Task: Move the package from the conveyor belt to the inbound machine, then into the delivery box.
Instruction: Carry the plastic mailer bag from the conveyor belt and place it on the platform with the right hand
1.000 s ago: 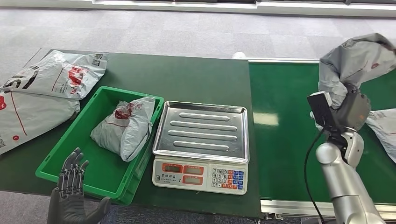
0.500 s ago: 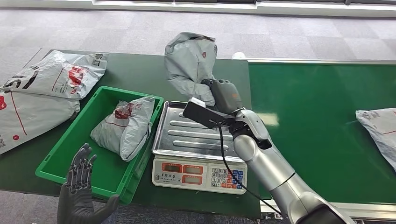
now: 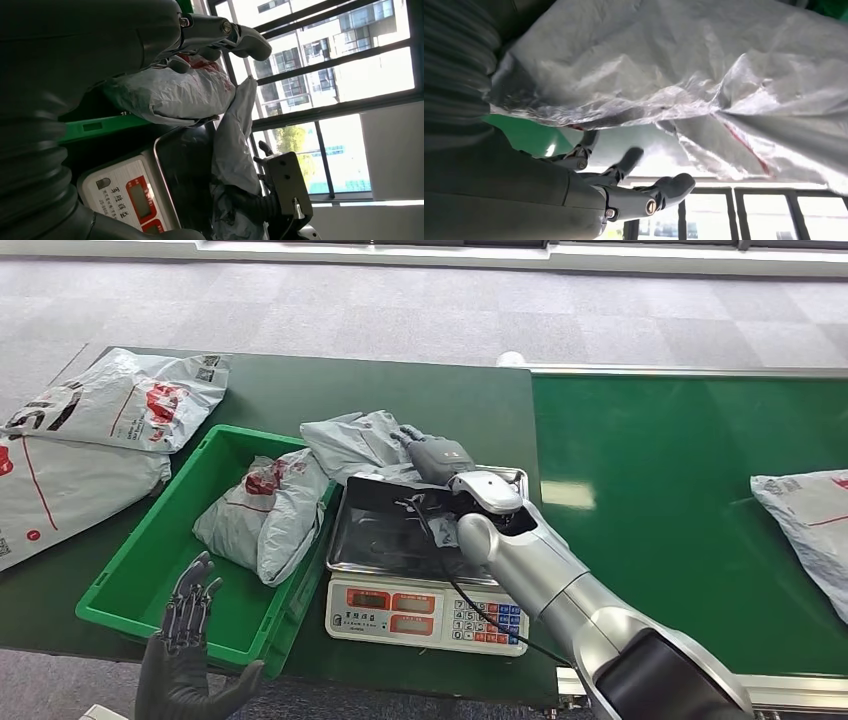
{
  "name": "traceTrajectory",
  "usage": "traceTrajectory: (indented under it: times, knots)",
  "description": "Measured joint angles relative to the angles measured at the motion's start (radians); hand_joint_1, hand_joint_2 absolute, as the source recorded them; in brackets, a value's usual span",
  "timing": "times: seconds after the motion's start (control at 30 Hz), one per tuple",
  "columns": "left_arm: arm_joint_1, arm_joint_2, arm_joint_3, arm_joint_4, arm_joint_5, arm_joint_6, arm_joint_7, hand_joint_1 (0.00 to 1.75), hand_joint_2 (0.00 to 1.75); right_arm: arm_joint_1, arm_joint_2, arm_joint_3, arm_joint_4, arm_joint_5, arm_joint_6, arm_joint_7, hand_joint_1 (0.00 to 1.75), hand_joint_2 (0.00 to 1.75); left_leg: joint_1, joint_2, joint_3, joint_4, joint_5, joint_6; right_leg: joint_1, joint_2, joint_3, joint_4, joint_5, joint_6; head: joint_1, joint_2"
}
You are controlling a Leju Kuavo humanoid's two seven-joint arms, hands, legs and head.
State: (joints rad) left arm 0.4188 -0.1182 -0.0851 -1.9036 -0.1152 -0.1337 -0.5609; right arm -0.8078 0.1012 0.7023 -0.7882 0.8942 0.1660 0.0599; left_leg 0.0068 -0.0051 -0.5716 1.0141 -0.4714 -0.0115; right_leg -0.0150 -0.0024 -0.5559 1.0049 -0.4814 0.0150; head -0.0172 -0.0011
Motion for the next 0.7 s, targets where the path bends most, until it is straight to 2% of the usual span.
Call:
traceTrajectory:
  times: [0.3, 0.4, 0.47, 0.53, 0.7]
  knots:
    - [-0.037, -0.03, 0.049, -0.028, -0.094, 0.031, 0.004, 0.0, 1.75, -0.033, 0.026, -0.002, 0.042, -0.139, 0.054, -0.164, 0.0, 1.75, 0.0, 0.0, 0.0, 0.0, 0.001, -0.001, 0.0, 0.0, 0.0, 0.0, 0.0, 0.0, 0.0, 0.0]
    - [-0.06, -0.032, 0.059, -0.033, -0.13, 0.06, -0.008, 0.0, 1.75, -0.02, 0.026, -0.024, 0.024, -0.263, 0.057, -0.263, 0.0, 1.75, 0.0, 0.0, 0.0, 0.0, 0.001, -0.001, 0.0, 0.0, -0.001, 0.0, 0.001, 0.0, 0.0, 0.0]
    - [-0.094, -0.027, 0.058, -0.033, -0.171, 0.103, -0.006, 0.0, 1.75, 0.013, 0.022, -0.056, -0.027, -0.378, 0.045, -0.325, 0.0, 1.75, 0.0, -0.001, 0.001, 0.001, 0.001, -0.001, 0.0, -0.001, -0.001, 0.0, 0.001, 0.0, 0.0, 0.0]
    - [-0.141, -0.014, 0.048, -0.029, -0.214, 0.151, 0.017, 0.0, 1.75, 0.066, 0.006, -0.097, -0.115, -0.465, 0.015, -0.343, 0.0, 1.75, 0.0, -0.002, 0.001, 0.001, 0.001, -0.001, 0.0, -0.002, 0.0, 0.0, 0.001, -0.001, 0.0, 0.0]
    - [-0.251, 0.026, 0.0, -0.005, -0.285, 0.229, 0.082, 0.0, 1.75, 0.209, -0.056, -0.179, -0.321, -0.497, -0.073, -0.319, 0.0, 1.75, 0.0, 0.0, 0.001, 0.001, 0.001, -0.001, 0.0, 0.0, -0.002, -0.001, 0.002, -0.001, 0.0, 0.0]
